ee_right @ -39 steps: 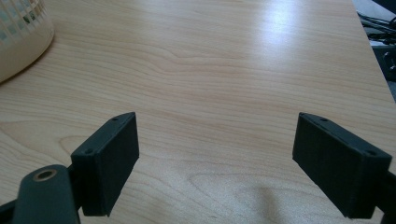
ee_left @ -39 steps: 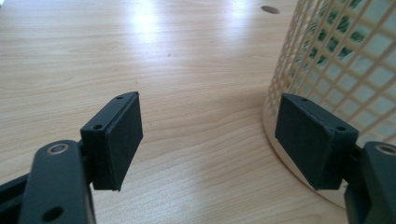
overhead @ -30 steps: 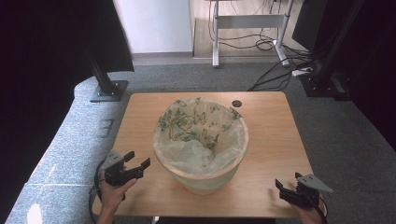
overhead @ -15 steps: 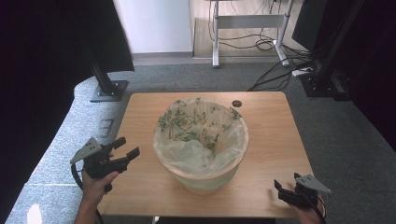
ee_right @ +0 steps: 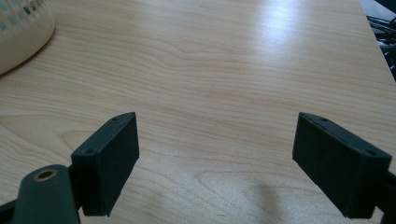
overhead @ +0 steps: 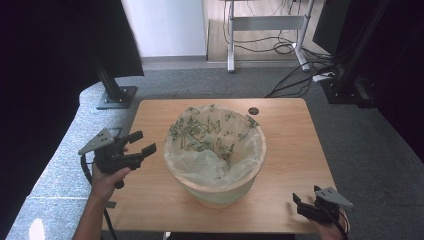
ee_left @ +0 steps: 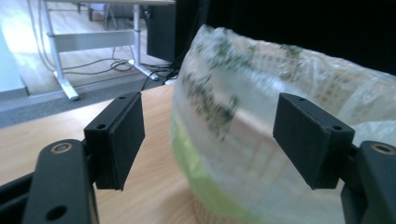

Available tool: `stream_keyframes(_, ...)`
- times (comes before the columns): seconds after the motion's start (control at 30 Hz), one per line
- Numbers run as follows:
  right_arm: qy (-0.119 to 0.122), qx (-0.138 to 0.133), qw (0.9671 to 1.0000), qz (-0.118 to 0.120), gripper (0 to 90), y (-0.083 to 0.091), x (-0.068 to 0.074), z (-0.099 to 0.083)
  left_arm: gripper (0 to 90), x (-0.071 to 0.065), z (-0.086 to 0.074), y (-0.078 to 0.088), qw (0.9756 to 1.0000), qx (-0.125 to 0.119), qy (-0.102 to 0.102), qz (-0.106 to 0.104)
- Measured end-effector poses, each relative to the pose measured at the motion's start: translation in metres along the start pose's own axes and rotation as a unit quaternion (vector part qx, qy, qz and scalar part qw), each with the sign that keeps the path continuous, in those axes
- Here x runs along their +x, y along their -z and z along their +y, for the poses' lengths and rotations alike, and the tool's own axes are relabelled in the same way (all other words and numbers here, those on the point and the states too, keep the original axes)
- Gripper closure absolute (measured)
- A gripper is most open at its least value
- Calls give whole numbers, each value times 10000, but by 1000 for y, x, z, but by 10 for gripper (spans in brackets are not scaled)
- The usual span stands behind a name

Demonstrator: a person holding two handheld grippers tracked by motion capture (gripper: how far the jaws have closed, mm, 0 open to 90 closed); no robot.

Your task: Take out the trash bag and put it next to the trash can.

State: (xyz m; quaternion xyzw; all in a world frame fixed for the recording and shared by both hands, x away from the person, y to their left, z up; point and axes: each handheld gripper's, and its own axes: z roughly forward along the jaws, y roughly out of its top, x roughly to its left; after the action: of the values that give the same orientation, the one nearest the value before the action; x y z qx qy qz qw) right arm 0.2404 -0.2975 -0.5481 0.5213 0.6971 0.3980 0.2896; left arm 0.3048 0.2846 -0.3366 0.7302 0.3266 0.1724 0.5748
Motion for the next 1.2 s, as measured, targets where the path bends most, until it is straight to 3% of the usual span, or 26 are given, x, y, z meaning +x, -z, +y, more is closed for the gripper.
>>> stream_keyframes(0.37, 37, 9, 10000, -3, 146, 0, 0, 0, 276, -9, 28, -28, 9989, 205, -266, -316)
stream_keyframes(0.57, 40, 14, 10000, 9, 146, -1, -1, 0, 276, -6, 35, -44, 9976, 427, -276, -461)
stream_keyframes(0.73, 46, 9, 10000, 62, 146, 0, 0, 0, 275, -4, 37, -54, 9952, 620, -277, -709)
stream_keyframes(0.93, 65, -5, 10000, 75, 146, 1, 1, 0, 343, -6, 34, -63, 9950, 729, -388, -553)
stream_keyframes(1.2, 27, -31, 9999, 97, 146, 1, -1, 0, 562, -9, 32, -68, 9953, 709, -539, -383)
